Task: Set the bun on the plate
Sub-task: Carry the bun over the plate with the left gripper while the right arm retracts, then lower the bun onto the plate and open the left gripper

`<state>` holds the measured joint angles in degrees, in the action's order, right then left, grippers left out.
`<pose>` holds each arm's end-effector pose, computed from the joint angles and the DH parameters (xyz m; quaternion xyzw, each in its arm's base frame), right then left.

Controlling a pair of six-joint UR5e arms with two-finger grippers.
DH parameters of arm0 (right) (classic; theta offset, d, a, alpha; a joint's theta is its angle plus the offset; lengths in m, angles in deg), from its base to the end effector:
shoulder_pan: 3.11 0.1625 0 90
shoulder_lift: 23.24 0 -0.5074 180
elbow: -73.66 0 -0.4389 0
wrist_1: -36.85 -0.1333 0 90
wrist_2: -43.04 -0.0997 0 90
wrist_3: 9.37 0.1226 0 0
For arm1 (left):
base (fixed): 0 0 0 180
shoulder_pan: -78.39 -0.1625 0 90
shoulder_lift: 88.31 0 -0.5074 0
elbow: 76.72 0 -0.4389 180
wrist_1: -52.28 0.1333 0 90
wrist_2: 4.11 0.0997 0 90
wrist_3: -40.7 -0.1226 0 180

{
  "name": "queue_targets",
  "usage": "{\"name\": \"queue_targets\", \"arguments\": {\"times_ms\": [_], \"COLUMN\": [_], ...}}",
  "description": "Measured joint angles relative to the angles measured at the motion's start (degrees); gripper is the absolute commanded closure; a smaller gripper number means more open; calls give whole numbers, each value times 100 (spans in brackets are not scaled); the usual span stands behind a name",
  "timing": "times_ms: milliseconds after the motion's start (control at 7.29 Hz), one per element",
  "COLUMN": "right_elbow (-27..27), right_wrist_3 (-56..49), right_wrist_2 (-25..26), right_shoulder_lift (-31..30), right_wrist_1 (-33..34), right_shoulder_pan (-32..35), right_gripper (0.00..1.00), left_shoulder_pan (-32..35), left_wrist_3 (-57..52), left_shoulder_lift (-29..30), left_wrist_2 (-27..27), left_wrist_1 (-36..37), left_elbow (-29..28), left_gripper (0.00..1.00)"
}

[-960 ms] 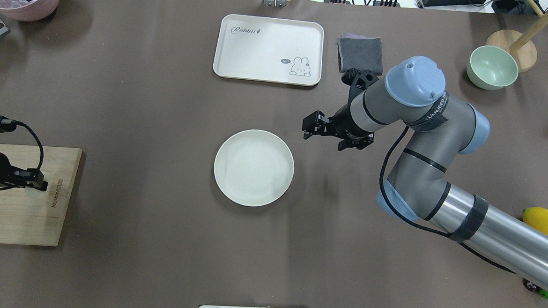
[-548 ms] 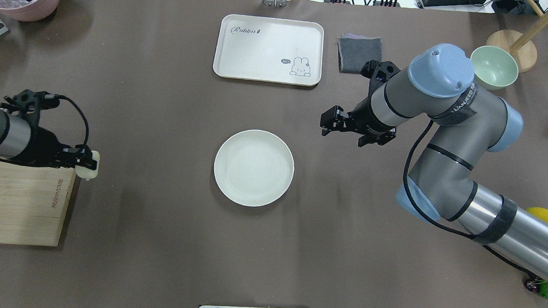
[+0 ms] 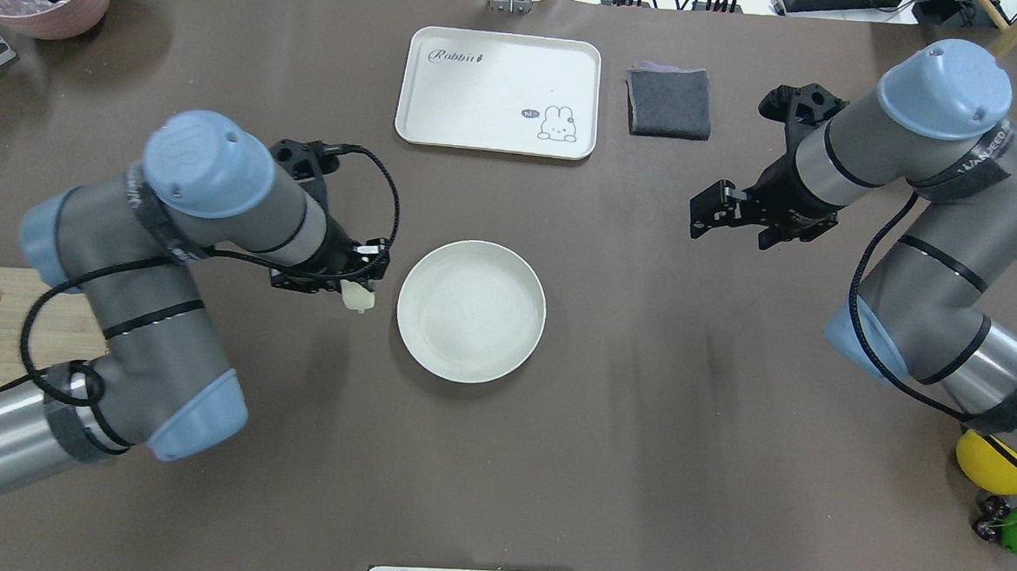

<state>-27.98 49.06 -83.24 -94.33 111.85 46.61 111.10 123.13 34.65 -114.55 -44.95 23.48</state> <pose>-0.3951 -0.5602 0.4175 0.0218 -0.4661 0.0192 0.8842 0.5807 -0.4805 0.2844 -0.0065 0.4486 -0.1201 0.8856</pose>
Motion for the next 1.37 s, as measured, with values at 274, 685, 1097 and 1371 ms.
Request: {"name": "queue_targets", "arguments": {"times_ms": [274, 685, 1097, 1371], "right_elbow": [-77, -232, -257, -253], "right_wrist_3": [-489, -651, -657, -657], "right_wrist_2": [-131, -153, -151, -151], "right_shoulder_lift": [-340, -605, -676, -685], "right_wrist_1": [5, 4, -2, -3], "right_shoulder_pan": [189, 265, 270, 267], "right_gripper": [1, 1, 1, 1], "left_shoulder_pan": [-336, -565, -612, -613], "left_wrist_3": [284, 363, 359, 349], "left_shoulder_lift": [874, 1120, 1160, 1177], "left_wrist_2": [434, 734, 760, 758], "left_wrist_1": [37, -488, -558, -559], "left_elbow": [-860, -1494, -1587, -1566], "left_gripper": [64, 58, 22, 19]}}
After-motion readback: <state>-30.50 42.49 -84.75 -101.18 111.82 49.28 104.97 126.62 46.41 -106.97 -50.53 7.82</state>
